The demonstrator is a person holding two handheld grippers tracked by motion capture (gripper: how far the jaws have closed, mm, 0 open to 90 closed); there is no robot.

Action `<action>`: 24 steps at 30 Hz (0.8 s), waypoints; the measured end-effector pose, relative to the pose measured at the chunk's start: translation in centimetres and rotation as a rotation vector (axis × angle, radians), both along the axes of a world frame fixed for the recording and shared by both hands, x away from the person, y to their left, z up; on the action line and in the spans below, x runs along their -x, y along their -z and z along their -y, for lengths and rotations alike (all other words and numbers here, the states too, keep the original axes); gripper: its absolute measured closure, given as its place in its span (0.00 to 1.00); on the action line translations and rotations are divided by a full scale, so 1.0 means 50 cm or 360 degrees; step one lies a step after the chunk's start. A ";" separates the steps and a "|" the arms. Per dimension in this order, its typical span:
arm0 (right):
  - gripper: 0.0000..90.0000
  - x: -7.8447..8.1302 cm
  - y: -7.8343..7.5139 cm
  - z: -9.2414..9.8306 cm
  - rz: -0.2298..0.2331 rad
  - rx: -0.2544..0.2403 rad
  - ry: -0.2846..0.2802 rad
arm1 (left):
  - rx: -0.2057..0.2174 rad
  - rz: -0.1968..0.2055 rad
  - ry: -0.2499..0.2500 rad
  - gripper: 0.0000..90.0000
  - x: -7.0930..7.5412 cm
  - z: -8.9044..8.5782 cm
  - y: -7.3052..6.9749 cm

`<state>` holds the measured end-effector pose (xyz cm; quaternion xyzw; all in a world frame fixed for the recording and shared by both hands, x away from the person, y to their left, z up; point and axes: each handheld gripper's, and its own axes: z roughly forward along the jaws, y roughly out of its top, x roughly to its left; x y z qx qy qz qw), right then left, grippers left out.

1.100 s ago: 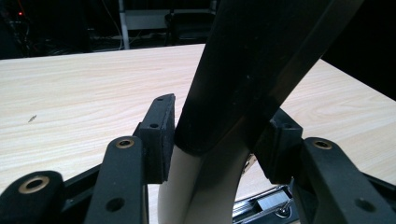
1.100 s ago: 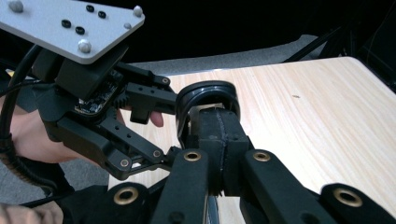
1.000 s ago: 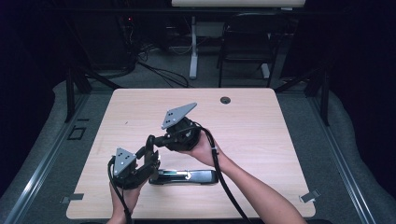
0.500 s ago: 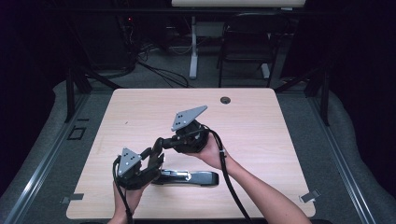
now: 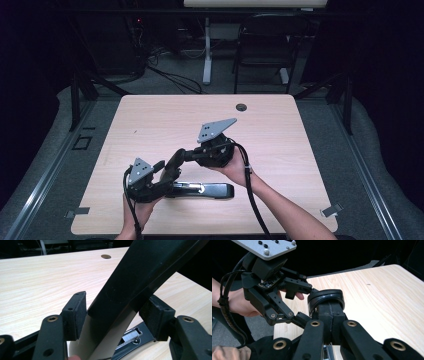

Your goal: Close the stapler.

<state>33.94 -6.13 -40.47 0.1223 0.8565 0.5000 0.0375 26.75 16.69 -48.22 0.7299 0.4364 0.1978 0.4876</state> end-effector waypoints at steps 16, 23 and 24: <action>1.00 -0.004 0.014 0.030 -0.0080 -0.0006 0.0023 | 0.0154 -0.0060 0.0015 0.21 0.003 -0.057 -0.011; 1.00 -0.005 0.024 0.040 -0.0108 0.0019 0.0037 | 0.0174 -0.0058 -0.0076 0.17 -0.004 -0.093 -0.014; 1.00 -0.005 0.026 0.042 -0.0110 0.0027 0.0039 | 0.0176 -0.0052 -0.0092 0.17 -0.006 -0.095 -0.014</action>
